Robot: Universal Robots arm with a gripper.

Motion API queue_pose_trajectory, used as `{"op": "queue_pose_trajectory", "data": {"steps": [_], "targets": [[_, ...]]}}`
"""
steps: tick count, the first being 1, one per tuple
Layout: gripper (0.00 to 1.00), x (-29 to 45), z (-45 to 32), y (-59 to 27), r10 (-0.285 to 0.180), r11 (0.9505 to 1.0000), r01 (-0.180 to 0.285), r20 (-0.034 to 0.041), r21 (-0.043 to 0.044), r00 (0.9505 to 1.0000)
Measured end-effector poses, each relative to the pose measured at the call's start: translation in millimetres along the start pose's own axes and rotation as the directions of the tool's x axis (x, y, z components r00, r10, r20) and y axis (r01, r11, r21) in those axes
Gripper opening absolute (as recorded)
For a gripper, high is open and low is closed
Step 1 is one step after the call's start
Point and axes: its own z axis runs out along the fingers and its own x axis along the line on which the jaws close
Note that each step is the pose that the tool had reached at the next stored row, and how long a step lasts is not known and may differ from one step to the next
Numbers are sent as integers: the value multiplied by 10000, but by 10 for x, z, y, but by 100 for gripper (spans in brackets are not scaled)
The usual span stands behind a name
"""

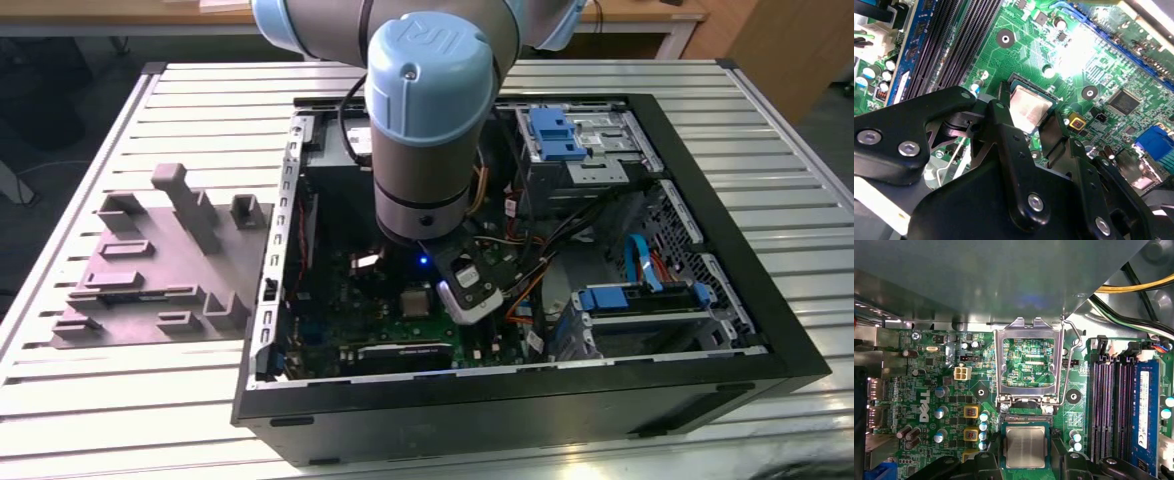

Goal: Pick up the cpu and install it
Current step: 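Place the cpu into insertion slot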

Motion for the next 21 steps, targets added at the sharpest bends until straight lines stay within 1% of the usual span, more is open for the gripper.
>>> {"op": "queue_pose_trajectory", "data": {"steps": [21], "targets": [[47,0,14,0,0,10000,0,0,0,10000]]}}
